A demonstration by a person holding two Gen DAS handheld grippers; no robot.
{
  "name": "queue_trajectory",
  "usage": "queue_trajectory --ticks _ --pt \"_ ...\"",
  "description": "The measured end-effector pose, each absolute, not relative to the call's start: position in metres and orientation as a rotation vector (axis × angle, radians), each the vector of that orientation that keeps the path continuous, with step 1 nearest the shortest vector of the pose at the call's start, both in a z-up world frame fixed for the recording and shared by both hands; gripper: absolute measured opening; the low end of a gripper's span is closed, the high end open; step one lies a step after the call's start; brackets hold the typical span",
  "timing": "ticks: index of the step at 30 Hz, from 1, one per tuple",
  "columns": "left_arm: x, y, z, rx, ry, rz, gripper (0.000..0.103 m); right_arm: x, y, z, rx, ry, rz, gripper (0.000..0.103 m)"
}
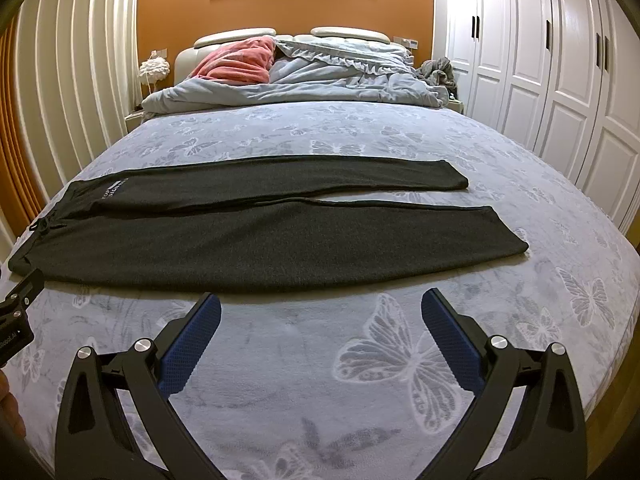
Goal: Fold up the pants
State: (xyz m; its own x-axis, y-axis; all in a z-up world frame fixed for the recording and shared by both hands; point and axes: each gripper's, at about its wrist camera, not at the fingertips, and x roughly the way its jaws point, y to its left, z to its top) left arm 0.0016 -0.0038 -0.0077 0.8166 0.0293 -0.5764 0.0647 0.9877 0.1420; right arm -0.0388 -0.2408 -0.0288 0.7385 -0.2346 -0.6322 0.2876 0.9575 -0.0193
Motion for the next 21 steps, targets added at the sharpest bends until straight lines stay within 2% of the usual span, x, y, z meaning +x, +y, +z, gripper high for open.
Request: queue_trajectory --ticks 21 --pt "0.0019 -0.0028 -0.009 0.161 0.617 -0.02 0.097 -0.0394 -0.2413 -0.0289 0.08 0.681 -0.287 0.098"
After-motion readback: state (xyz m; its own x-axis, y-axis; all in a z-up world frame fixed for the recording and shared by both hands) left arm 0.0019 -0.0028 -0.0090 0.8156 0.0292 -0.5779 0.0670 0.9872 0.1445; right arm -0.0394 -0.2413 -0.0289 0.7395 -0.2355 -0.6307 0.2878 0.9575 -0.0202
